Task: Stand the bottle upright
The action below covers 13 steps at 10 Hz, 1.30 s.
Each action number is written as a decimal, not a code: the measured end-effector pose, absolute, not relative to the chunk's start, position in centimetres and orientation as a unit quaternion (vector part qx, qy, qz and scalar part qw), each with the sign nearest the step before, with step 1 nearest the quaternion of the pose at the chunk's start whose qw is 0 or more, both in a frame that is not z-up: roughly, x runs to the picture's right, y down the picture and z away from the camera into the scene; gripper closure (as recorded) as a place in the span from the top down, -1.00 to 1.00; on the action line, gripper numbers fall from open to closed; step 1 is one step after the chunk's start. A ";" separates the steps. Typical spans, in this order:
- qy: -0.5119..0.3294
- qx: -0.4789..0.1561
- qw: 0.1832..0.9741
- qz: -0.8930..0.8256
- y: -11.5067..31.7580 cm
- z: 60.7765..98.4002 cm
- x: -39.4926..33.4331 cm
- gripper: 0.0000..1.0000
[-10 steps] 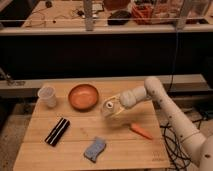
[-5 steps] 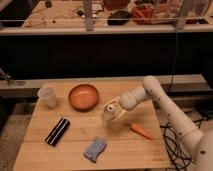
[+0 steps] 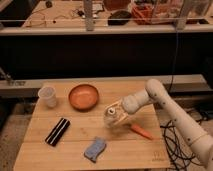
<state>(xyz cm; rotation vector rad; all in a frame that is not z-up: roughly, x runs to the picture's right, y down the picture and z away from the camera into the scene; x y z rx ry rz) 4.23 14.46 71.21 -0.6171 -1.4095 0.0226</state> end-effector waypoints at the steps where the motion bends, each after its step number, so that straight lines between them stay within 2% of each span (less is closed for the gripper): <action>1: -0.641 -0.261 0.721 0.045 14.8 71.3 3.9 -1.00; 8: -0.613 -0.199 0.741 0.188 15.3 71.0 3.4 -1.00; 13: -0.596 -0.210 0.747 0.208 15.2 71.8 1.9 -1.00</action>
